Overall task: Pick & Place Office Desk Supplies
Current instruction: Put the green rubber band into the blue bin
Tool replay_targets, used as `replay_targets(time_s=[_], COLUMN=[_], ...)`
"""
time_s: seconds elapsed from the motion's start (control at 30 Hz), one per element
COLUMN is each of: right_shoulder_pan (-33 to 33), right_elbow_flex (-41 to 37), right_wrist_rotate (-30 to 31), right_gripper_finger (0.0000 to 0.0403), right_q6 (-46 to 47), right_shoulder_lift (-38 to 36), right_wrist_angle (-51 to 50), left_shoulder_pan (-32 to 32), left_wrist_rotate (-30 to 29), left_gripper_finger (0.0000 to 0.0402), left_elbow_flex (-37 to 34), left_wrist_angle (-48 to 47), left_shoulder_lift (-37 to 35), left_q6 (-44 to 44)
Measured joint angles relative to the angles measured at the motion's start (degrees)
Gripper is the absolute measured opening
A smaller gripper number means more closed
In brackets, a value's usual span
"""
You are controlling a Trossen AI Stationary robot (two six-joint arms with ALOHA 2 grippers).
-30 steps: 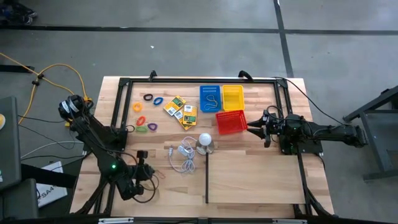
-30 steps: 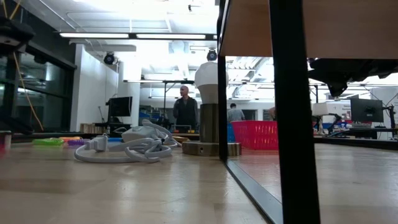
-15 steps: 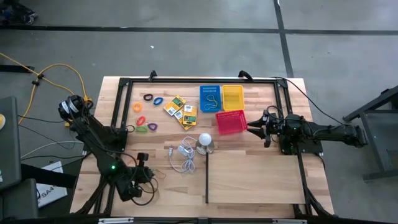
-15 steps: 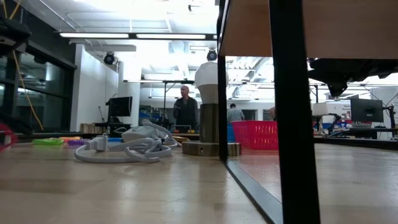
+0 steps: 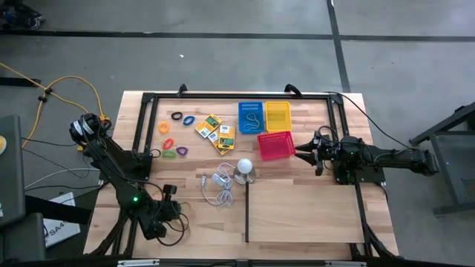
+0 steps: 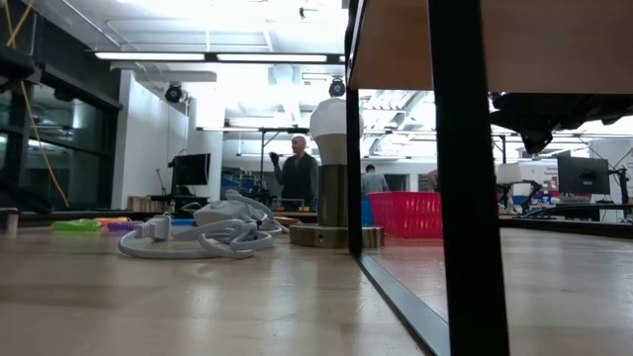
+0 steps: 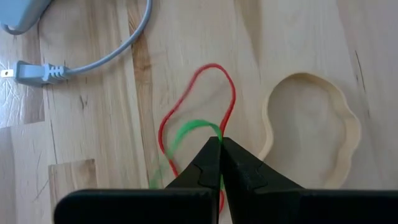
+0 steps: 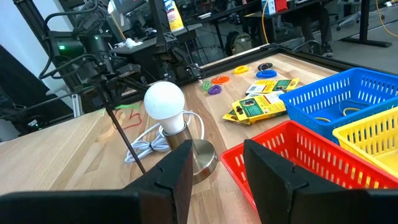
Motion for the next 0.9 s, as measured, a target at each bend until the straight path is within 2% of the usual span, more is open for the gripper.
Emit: replay_targets(time_s=[0.73,0.9], right_shoulder_pan=[0.0,0.0], right_elbow_flex=[0.0,0.0], right_wrist_rotate=[0.0,0.0], right_gripper_finger=[0.0130,0.0130], right_q6=[0.0,0.0], right_shoulder_lift=[0.0,0.0], right_wrist_angle=[0.0,0.0], left_shoulder_pan=[0.0,0.2], left_wrist_rotate=[0.0,-1.7], left_gripper_finger=[0.0001,0.0001], left_elbow_flex=[0.0,0.0], left_wrist_angle=[0.0,1.2], left_shoulder_lift=[0.0,1.2], left_q6=[-0.1,-0.1])
